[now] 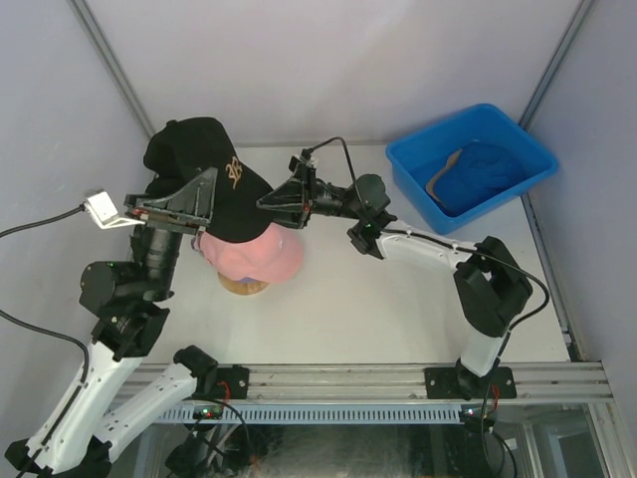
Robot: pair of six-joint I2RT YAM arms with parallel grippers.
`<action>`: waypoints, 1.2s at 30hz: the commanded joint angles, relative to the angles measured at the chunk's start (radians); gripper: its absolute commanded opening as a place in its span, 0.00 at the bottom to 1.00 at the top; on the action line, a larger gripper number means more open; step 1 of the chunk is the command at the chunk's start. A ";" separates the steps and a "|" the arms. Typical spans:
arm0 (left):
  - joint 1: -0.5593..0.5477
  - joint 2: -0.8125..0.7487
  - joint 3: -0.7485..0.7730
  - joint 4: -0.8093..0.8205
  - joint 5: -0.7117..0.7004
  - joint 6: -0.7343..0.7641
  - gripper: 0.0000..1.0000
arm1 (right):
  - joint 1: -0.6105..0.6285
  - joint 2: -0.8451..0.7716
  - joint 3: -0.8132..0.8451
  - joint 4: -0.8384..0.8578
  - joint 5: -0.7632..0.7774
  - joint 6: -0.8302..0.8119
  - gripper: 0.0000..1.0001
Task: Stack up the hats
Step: Stack the hat on the hat.
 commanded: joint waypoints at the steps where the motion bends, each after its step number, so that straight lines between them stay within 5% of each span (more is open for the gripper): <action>1: -0.039 0.007 0.030 0.042 0.030 0.076 0.00 | -0.015 0.029 0.068 0.122 0.023 0.080 0.18; 4: -0.057 -0.008 0.007 0.044 0.014 0.086 0.00 | -0.027 0.046 0.070 0.171 0.026 0.105 0.00; 8: -0.059 -0.072 -0.024 0.006 -0.048 0.097 0.03 | -0.058 0.039 0.061 0.203 -0.004 0.098 0.00; 13: -0.059 -0.194 -0.070 -0.082 -0.193 0.099 0.32 | -0.109 0.052 0.058 0.300 -0.027 0.146 0.00; 16: -0.059 -0.278 -0.113 -0.120 -0.300 0.070 0.40 | -0.125 0.092 0.071 0.402 -0.027 0.220 0.00; 23: -0.060 -0.437 -0.191 -0.205 -0.471 -0.051 0.55 | -0.148 0.137 0.082 0.510 0.007 0.291 0.00; 36: -0.059 -0.419 -0.136 -0.383 -0.532 -0.281 0.73 | -0.145 0.149 0.155 0.550 -0.035 0.338 0.00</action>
